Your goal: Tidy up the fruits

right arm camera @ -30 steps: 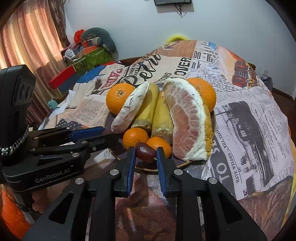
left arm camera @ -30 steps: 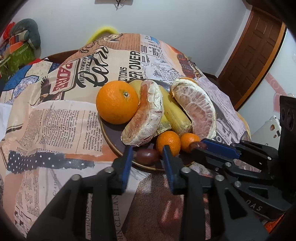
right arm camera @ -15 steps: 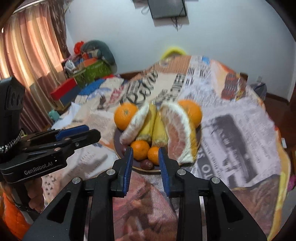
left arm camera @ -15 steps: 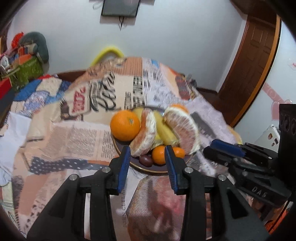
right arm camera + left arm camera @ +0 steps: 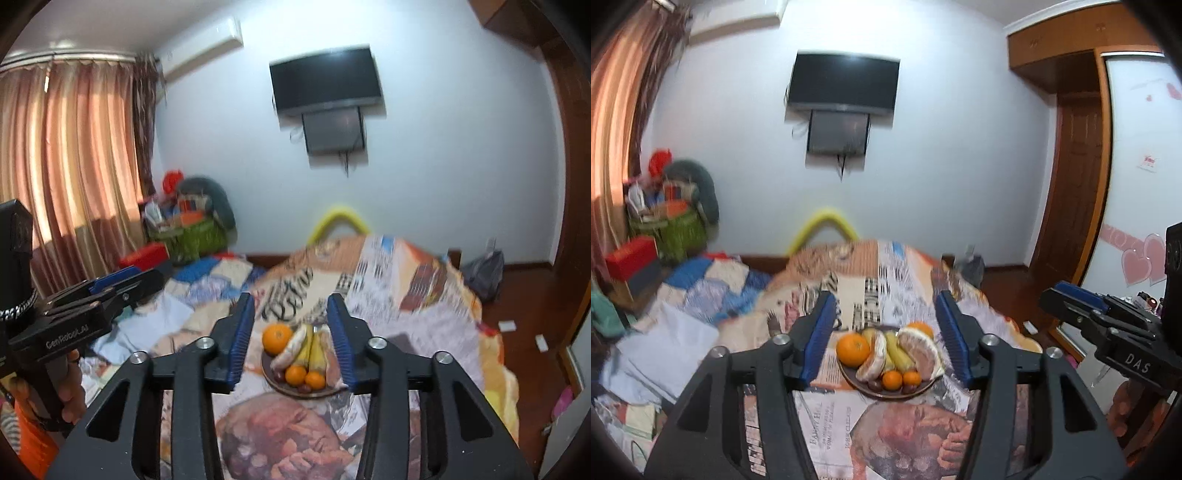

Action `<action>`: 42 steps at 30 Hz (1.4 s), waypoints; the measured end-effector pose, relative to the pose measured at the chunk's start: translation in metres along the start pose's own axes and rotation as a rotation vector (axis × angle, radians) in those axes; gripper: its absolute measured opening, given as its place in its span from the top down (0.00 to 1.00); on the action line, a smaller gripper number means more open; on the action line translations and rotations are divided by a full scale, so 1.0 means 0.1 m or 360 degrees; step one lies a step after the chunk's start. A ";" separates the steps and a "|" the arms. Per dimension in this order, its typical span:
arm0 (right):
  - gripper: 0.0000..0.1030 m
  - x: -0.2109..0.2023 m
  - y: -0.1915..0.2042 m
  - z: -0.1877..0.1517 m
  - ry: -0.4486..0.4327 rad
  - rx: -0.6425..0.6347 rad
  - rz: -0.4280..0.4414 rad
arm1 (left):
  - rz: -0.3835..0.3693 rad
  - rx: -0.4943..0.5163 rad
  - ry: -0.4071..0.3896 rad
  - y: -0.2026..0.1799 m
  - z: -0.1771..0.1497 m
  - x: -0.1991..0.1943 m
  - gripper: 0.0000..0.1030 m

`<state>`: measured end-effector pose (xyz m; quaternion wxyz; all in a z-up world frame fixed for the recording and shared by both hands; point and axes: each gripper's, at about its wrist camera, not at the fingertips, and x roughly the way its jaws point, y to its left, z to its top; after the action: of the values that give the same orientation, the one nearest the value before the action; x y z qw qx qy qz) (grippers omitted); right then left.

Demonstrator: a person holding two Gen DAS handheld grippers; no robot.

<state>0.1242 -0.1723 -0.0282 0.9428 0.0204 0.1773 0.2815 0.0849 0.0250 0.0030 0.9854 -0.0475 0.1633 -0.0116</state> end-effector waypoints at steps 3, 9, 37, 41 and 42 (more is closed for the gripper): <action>0.50 -0.22 0.07 0.06 -0.0097 0.0001 -0.0005 | -0.0002 0.0034 -0.0091 -0.09 0.06 -0.27 0.35; 0.23 -0.42 0.15 0.09 -0.0229 -0.0007 -0.0076 | -0.0009 0.0068 -0.0211 -0.19 0.08 -0.62 0.07; 0.00 -0.55 0.18 -0.03 -0.0275 -0.0022 -0.0212 | 0.0029 0.0078 -0.0200 -0.21 -0.01 -0.66 0.00; 0.00 -0.55 0.17 -0.02 -0.0274 -0.0014 -0.0208 | 0.0031 0.0089 -0.0198 -0.23 -0.02 -0.66 0.00; 0.00 -0.55 0.17 -0.03 -0.0275 -0.0010 -0.0207 | 0.0030 0.0091 -0.0197 -0.23 -0.02 -0.66 0.00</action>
<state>0.0716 -0.1882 -0.0107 0.9709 0.0302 0.0953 0.2175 0.0220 0.0042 0.0245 0.9946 -0.0183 0.1021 -0.0041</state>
